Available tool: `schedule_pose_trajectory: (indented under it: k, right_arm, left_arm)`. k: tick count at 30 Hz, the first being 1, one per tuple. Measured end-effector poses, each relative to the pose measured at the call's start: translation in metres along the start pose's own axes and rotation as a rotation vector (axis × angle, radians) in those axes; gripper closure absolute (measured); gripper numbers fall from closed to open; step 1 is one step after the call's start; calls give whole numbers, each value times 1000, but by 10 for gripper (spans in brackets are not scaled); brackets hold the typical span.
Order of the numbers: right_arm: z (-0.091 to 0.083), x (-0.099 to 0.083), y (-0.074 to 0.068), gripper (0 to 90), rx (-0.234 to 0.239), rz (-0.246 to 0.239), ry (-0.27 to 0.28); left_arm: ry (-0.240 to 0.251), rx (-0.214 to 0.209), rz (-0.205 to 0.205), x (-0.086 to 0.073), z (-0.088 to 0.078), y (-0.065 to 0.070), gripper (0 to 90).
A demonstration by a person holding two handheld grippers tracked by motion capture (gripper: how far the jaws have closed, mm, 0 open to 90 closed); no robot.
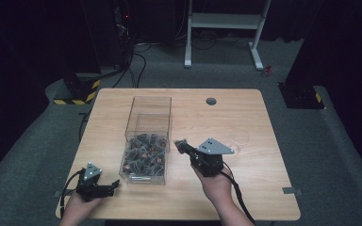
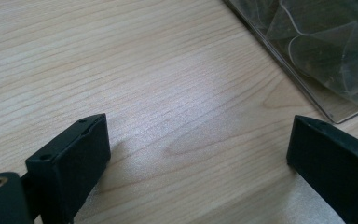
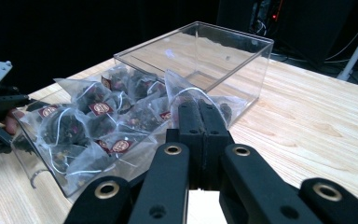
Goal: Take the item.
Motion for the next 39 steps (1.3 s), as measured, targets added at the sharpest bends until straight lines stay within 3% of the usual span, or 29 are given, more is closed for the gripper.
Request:
schedule_pose_trajectory:
  k: [28, 39]
  right_arm:
    - [-26, -23, 40, 900, -103, 38, 6]
    - [-40, -23, 55, 900, -143, 42, 2]
  left_arm:
    - [2, 0, 3, 0, 0, 0, 64]
    - [2, -1, 3, 0, 0, 0, 64]
Point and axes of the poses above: each handheld gripper's, and its own axes: z roughly forward along the jaws, x roughly out of its top, y roughly to its right, the point moved 3 cm from there along z, roughly forward along the jaws, and after that the axes turned 2 degrees about -y, right-handed, at the moved point
